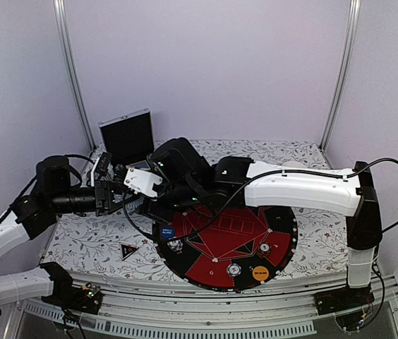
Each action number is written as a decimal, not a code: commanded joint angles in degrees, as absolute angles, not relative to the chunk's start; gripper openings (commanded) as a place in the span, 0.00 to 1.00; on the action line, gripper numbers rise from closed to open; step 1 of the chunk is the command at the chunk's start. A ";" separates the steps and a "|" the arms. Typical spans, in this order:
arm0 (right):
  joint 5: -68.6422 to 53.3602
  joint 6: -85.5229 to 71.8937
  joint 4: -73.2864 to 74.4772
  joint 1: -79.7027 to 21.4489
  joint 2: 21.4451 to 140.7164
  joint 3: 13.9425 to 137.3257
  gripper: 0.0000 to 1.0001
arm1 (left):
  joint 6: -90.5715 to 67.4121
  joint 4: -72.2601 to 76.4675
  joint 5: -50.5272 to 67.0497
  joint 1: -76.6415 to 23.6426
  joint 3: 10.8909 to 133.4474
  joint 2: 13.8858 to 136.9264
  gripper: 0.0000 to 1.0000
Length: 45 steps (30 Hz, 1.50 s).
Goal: Distribute texas hold em gaming equipment
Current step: Pass from the left arm to the right
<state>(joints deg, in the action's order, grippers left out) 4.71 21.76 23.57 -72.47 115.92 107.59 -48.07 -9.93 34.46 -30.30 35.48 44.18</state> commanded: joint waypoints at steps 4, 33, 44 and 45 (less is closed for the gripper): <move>0.79 21.48 23.95 -72.70 118.88 112.55 0.33 | -47.81 -5.73 40.15 -30.94 34.90 42.53 0.27; -26.40 -2.15 -5.75 -66.29 97.60 85.30 0.99 | -42.92 -5.77 42.10 -30.85 38.69 39.08 0.00; -25.01 -24.06 -23.69 -65.65 98.57 77.28 0.87 | -43.60 -2.43 43.24 -30.85 39.04 37.15 0.00; -25.25 -25.07 -24.19 -65.59 99.34 77.70 0.82 | -43.67 -2.19 43.26 -30.85 39.03 37.03 0.00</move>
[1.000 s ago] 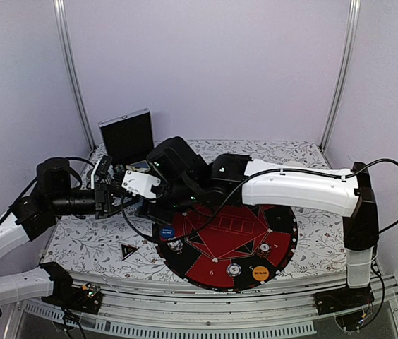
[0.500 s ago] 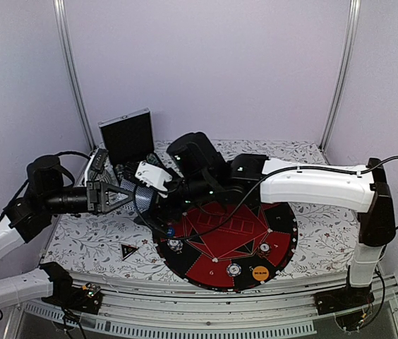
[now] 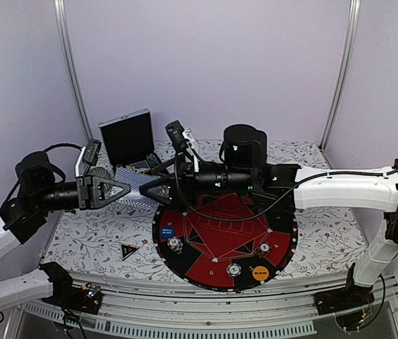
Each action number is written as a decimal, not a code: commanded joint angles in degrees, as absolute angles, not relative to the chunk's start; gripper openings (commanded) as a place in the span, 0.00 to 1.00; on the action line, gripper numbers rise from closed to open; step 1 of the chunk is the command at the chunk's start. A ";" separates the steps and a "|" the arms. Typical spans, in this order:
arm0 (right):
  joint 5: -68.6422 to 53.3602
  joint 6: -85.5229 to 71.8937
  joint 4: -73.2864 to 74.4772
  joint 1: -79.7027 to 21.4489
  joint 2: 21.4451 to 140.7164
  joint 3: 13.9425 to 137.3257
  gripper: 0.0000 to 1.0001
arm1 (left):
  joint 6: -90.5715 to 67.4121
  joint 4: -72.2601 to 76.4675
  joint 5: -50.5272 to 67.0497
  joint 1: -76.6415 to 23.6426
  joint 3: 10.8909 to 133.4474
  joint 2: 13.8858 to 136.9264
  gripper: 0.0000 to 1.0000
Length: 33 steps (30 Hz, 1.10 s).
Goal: Distribute texas hold em gaming equipment
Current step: Pass from the left arm to the right, then pass from the right arm to the left
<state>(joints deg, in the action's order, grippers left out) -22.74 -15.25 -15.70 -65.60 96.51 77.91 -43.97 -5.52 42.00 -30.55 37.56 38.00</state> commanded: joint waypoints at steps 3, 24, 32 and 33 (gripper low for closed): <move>-26.72 -27.56 -27.39 -65.62 101.28 77.66 0.65 | -44.06 -1.41 43.61 -30.85 38.86 36.66 0.00; -25.63 -27.57 -8.08 -61.57 96.39 76.52 0.01 | -13.15 -27.21 17.91 -31.96 50.59 37.85 0.98; -24.52 -23.95 11.87 -59.94 95.81 82.43 0.02 | 10.92 -24.86 15.72 -37.13 51.59 38.17 0.98; -24.52 -23.70 13.07 -59.90 96.07 83.24 0.02 | 13.86 -24.79 14.23 -38.56 51.67 38.35 0.98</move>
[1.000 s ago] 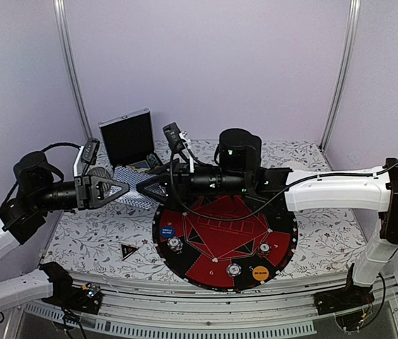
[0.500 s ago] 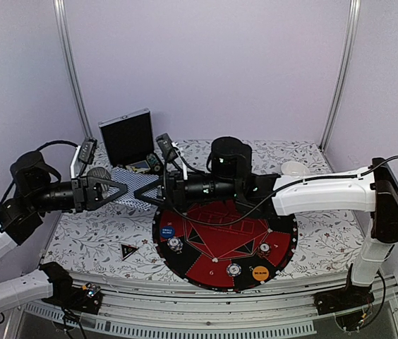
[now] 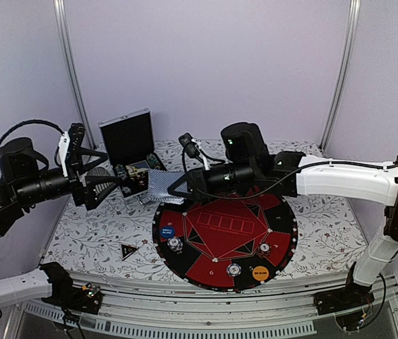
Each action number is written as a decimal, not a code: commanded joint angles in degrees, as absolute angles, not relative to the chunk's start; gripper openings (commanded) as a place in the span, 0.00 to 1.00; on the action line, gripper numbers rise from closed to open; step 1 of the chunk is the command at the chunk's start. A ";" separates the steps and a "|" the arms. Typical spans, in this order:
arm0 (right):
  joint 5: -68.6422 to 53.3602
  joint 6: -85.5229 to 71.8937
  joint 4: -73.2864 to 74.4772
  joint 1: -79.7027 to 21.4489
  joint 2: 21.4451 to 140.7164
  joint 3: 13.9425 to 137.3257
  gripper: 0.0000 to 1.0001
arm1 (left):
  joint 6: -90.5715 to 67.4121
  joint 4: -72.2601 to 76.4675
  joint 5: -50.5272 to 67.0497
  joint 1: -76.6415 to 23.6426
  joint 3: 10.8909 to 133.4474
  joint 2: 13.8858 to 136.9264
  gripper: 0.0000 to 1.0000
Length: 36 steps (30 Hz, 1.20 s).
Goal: Distribute texas hold em gaming equipment
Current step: Pass from the right arm to the left
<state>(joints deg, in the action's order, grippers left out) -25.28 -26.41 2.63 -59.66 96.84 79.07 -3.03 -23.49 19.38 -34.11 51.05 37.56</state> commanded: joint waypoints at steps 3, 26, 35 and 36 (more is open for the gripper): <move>-25.01 -23.21 15.05 -59.67 96.47 84.51 0.02 | 23.34 -24.86 7.43 -44.14 51.72 39.42 0.98; -33.50 -23.02 14.78 -59.36 104.46 90.79 0.02 | 50.90 -10.46 -15.65 -62.50 42.41 50.26 0.98; -36.48 -23.84 12.61 -60.67 105.62 91.70 0.02 | 46.71 -15.61 -16.67 -62.09 46.53 55.72 0.98; -36.66 -23.82 12.51 -60.79 105.60 91.67 0.02 | 46.48 -15.64 -17.22 -62.11 46.58 55.97 0.98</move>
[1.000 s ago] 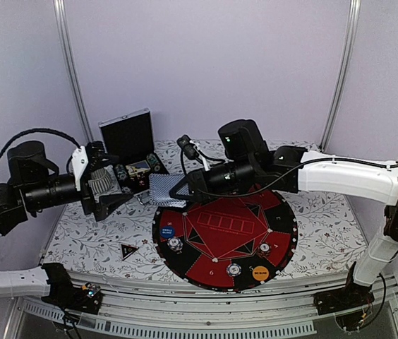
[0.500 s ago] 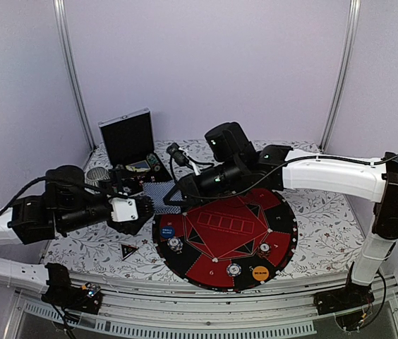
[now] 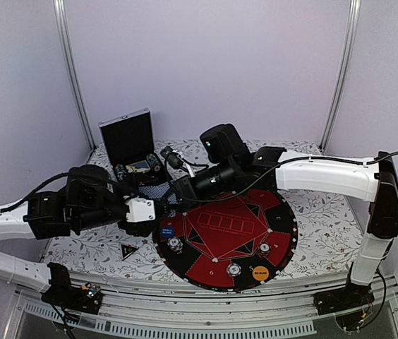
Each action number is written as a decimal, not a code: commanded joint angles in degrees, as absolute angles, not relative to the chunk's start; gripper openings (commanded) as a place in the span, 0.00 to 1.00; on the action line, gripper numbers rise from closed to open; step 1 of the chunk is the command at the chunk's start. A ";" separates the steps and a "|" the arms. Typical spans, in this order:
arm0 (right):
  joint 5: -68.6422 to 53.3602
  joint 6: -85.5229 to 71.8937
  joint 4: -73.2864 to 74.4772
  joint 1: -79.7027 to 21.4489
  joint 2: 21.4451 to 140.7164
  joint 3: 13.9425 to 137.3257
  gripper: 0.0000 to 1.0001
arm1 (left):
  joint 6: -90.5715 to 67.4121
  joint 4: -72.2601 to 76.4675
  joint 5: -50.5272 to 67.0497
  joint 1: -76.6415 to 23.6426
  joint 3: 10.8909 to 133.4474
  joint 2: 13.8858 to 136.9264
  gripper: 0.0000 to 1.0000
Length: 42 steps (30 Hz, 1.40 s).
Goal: Distribute texas hold em gaming equipment
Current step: Pass from the right arm to the left
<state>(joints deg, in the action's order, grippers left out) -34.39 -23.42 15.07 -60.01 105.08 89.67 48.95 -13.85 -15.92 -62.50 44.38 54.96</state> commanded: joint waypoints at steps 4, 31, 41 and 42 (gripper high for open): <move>-36.63 -23.94 12.48 -60.91 105.43 91.20 0.02 | 44.59 -17.11 -17.37 -61.68 47.68 55.90 0.93; -35.11 -25.62 10.20 -61.17 107.20 91.47 0.34 | 43.32 -13.03 -17.51 -60.45 46.50 53.75 0.61; -34.12 -26.95 9.93 -60.82 106.55 90.87 0.49 | 32.00 -20.21 -12.70 -60.40 48.86 54.31 0.56; -34.20 -27.13 9.85 -60.82 106.58 90.80 0.50 | 31.28 -20.49 -12.96 -60.46 48.77 54.51 0.55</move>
